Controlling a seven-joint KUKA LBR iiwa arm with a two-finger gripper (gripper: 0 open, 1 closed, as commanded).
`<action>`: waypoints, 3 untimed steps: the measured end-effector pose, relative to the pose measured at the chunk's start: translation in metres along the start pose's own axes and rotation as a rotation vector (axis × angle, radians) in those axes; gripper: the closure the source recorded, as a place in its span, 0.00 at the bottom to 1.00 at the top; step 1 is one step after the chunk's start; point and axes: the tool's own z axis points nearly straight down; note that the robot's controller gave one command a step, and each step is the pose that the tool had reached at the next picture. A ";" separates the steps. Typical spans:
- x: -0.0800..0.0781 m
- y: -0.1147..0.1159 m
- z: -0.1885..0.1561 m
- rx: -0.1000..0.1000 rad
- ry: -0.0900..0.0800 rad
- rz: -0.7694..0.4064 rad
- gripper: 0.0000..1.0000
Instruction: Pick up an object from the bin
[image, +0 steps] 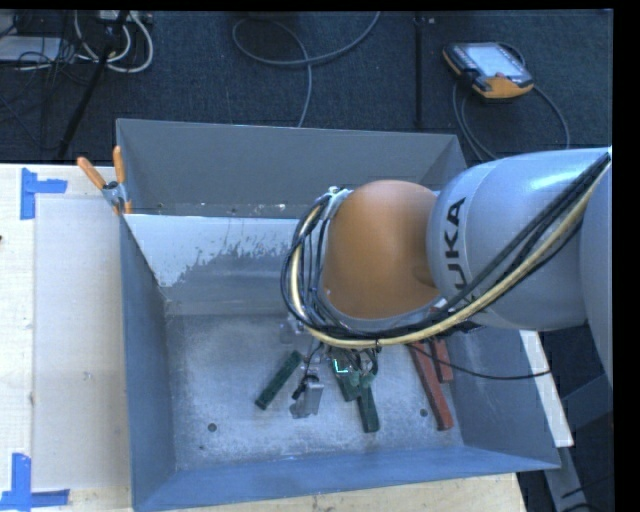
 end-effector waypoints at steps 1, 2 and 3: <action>-0.002 -0.001 -0.004 -0.001 -0.007 0.003 0.00; -0.009 0.004 0.027 -0.003 -0.015 0.059 0.00; -0.032 -0.021 0.094 -0.004 -0.012 0.144 0.00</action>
Offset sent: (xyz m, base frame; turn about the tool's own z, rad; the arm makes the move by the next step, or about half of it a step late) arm 0.0129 0.0112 -0.0808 0.1377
